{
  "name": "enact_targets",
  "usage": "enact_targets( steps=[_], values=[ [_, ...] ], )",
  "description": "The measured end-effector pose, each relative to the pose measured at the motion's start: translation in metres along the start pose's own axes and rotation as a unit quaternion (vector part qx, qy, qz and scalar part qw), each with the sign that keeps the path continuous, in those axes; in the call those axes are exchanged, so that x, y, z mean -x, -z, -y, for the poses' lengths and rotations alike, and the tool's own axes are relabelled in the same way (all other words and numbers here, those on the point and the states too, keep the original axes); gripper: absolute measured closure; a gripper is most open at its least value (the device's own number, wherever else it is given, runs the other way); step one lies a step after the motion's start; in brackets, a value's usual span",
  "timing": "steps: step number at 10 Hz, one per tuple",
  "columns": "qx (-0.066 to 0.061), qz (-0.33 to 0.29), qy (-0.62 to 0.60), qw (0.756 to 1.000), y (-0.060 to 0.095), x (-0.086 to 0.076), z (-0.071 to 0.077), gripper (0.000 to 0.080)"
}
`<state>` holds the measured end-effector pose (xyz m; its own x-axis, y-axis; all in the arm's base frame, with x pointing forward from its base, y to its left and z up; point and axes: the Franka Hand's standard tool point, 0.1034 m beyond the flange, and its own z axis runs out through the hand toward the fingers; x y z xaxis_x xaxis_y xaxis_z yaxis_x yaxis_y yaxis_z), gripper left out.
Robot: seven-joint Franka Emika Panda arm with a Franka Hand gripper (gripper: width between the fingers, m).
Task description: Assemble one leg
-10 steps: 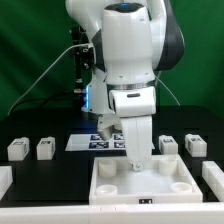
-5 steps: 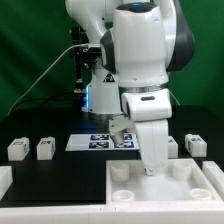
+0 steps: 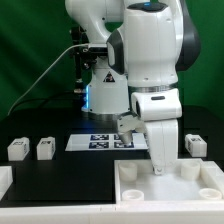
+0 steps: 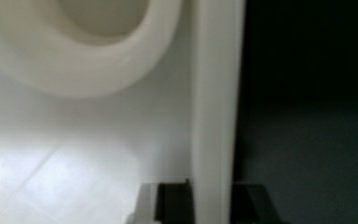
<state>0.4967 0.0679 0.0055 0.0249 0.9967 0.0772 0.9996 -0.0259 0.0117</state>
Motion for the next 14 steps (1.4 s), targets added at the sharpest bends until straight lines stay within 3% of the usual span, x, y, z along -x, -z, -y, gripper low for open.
enact_targets(
  steps=[1,2,4,5,6,7,14],
  values=[
    [0.0,0.0,0.0,1.0,-0.0003,0.0001,0.0002,0.0649],
    [0.0,0.0,-0.001,1.0,-0.0004,0.0005,0.0002,0.0649],
    [0.0,0.0,-0.001,1.0,-0.0004,0.0008,0.0002,0.0375],
    [0.0,0.0,-0.001,1.0,-0.0004,0.0011,0.0002,0.0375],
    [0.0,0.0,-0.001,1.0,-0.0004,0.0013,0.0001,0.0212],
    [0.0,0.0,-0.001,1.0,-0.0004,0.0014,0.0001,0.0169],
    [0.002,0.0,-0.014,1.0,0.0011,0.0014,-0.0006,0.015]
  ],
)
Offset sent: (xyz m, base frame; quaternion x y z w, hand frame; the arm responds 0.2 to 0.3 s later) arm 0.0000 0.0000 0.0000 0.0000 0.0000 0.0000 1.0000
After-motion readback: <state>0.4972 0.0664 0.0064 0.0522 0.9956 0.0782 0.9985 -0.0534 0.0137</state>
